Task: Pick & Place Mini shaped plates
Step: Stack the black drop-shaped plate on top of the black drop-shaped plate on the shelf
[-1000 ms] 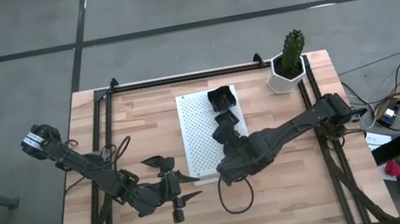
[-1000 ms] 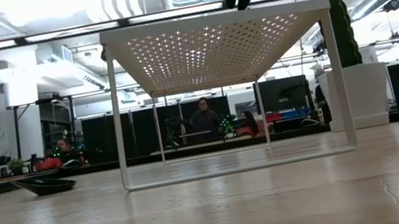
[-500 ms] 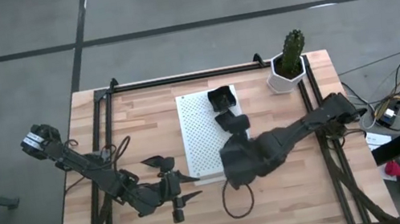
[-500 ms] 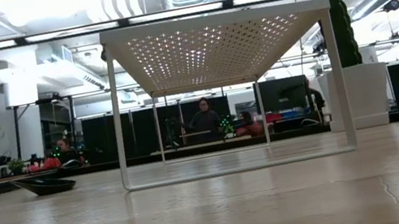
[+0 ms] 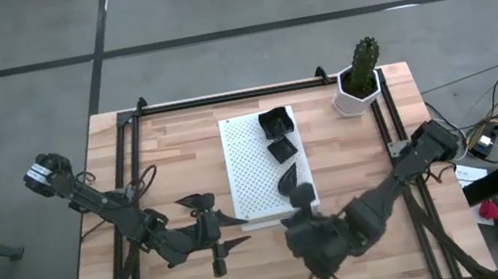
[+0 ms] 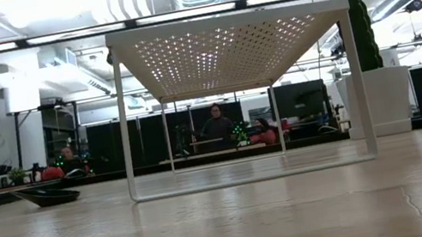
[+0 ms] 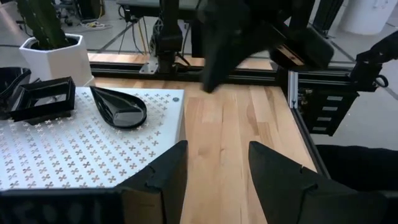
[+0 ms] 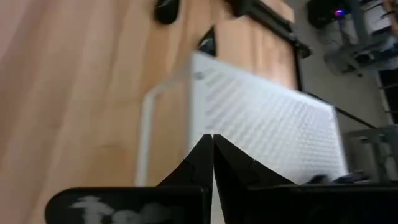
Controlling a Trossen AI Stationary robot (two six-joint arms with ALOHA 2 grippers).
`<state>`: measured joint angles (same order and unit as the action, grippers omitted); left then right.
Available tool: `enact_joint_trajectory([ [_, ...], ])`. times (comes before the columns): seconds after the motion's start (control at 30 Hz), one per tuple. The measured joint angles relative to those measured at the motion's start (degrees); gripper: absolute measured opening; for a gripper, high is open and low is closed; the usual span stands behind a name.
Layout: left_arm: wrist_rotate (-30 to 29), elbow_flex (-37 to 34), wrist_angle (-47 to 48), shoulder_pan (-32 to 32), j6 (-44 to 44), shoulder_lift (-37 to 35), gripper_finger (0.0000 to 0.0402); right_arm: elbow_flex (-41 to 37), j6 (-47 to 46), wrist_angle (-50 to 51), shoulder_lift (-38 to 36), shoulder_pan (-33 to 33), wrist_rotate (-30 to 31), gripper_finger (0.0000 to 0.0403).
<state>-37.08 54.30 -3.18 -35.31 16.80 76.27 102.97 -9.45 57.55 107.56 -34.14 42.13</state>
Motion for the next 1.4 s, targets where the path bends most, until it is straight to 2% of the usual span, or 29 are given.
enact_joint_trajectory([
  [0.13, 0.1, 0.0, 1.0, -0.5, 0.4, -0.1, 0.0172, -5.6, -3.5, -3.1, -1.3, -2.4, -0.2, 0.0008],
  [0.3, 1.7, 0.0, 6.1, -1.0, 3.9, -0.3, 0.0172, -13.6, -5.1, -12.4, -3.7, -6.0, -0.3, 0.0008],
  [0.47, 1.9, -0.1, 17.1, -2.4, 14.2, -0.6, 0.0172, -19.6, -5.2, -20.6, -6.4, -9.1, -0.7, 0.0008],
  [0.7, 8.5, -0.2, 33.3, -4.5, 27.3, -0.6, 0.0172, -23.8, -6.7, -22.4, -8.5, -10.4, 0.0, 0.0008],
  [0.8, 10.6, -0.2, 39.5, -5.4, 30.3, -0.6, 0.0172, -24.8, -6.7, -22.2, -8.5, -10.6, -0.3, 0.0008],
  [1.0, 14.5, -1.4, 52.3, -5.9, 35.7, -0.6, 0.0172, -27.3, -7.8, -23.4, -8.7, -10.8, -4.7, 0.0008],
  [1.17, 16.4, -5.0, 55.5, -5.7, 38.8, -0.6, 0.0172, -30.0, -10.1, -24.9, -8.7, -11.1, -5.9, 0.0008],
  [1.27, 19.6, -7.2, 55.5, -5.4, 39.0, -0.6, 0.0172, -32.7, -9.9, -29.0, -9.2, -11.8, -6.7, 0.0008],
  [1.4, 19.8, -8.7, 54.5, -5.3, 39.4, -0.6, 0.0172, -38.2, -7.1, -37.1, -12.2, -12.9, -8.7, 0.0008],
])
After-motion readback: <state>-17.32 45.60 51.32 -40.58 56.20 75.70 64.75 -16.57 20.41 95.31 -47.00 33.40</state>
